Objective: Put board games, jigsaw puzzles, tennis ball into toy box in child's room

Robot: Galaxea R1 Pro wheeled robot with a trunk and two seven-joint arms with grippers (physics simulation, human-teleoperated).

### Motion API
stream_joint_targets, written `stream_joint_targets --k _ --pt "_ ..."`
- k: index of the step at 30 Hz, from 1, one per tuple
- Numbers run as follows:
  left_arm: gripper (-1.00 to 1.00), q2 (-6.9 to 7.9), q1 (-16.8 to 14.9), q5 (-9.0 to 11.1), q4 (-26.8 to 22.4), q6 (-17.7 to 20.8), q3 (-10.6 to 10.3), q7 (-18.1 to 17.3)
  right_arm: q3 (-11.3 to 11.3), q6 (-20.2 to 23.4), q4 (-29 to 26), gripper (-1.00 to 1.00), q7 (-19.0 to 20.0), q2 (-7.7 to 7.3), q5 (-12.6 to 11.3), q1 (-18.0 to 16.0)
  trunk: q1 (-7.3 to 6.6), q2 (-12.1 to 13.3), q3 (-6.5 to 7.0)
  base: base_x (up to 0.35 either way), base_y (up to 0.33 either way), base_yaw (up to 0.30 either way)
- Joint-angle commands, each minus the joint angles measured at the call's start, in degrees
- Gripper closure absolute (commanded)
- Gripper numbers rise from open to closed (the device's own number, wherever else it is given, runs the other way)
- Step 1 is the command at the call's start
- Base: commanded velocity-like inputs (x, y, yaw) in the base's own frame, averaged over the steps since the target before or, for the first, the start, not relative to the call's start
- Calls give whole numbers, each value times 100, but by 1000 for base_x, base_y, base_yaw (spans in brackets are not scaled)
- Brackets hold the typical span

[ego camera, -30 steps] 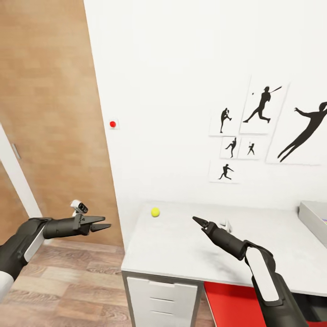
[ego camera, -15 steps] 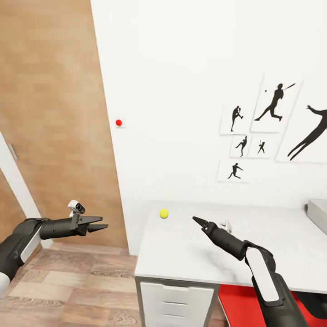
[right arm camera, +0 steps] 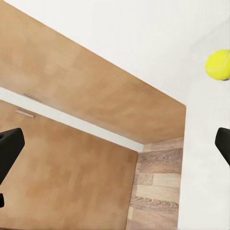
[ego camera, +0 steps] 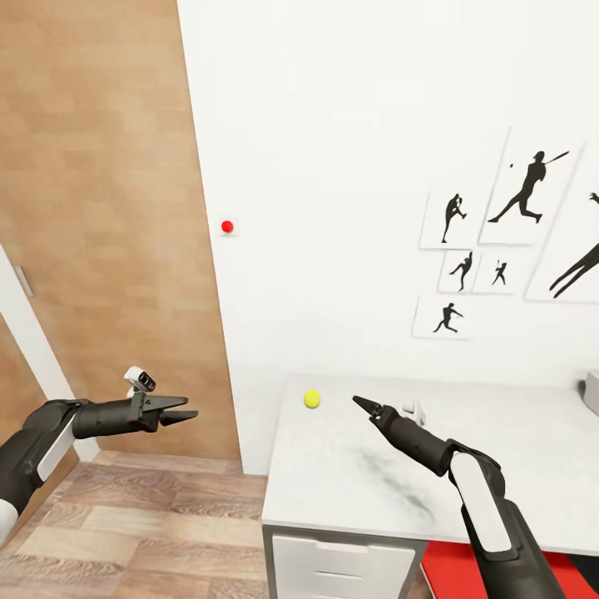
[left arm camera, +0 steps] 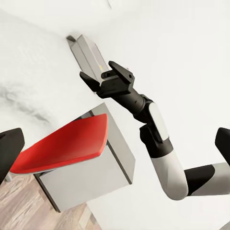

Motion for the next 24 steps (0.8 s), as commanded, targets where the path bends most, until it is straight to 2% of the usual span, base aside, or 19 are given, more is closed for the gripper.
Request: stream_joint_targets --k 1,3,5,7,9,10,12,13,15,16,18,19,22,24 --pt "-100 6 -7 5 2 61 -19 -29 -9 31 0 -100 22 2 18 -6 4 -14 -14 30 8 0" --pt "-100 6 -7 4 2 61 -19 -29 -5 31 -3 -100 -55 2 27 -8 4 -14 -14 17 4 0" --pt "-100 6 -7 1 2 61 -19 -29 -3 33 -11 -100 -325 2 58 -8 4 -14 -14 9 2 0" --pt "-100 6 -7 -3 2 65 -19 -29 27 38 -31 -100 -841 2 122 -10 4 -14 -14 4 1 0" --pt "-100 6 -7 -19 8 73 -19 -21 186 57 -163 -100 -1761 5 177 -13 4 -14 -14 2 1 0" --pt "-100 6 -7 -25 16 74 -19 74 262 58 -214 -100 -2009 6 184 -13 4 -14 -14 1 0 0" --pt "-100 0 -11 -35 95 77 -1 651 712 50 -394 -100 -2992 18 206 -14 4 -14 -14 0 0 0" --pt "-100 -2 -12 -36 126 79 13 834 839 46 -427 -100 -3219 23 209 -13 4 -14 -14 0 0 0" --pt "-100 -25 -14 -38 213 82 128 1658 1292 37 -510 -100 -3971 53 216 -9 4 -14 -14 0 0 0" --pt "-100 -31 -15 -38 225 83 169 1879 1379 36 -521 -100 -4111 69 217 -6 4 -14 -14 0 0 0" --pt "-100 -50 -21 -38 270 77 368 2850 1595 41 -554 -100 -4471 187 219 -3 4 -14 -14 0 0 0" --pt "-100 -53 -21 -39 276 76 421 3093 1628 44 -558 -100 -4520 224 220 -2 4 -14 -14 0 9 0" --pt "-100 -68 -24 -26 294 67 662 4311 1781 49 -577 -100 -4679 385 227 -1 4 -14 -14 21 128 0" --pt "-100 -87 -24 -18 298 68 724 4796 1877 45 -649 -100 -4728 423 228 1 4 -14 -14 105 222 0"
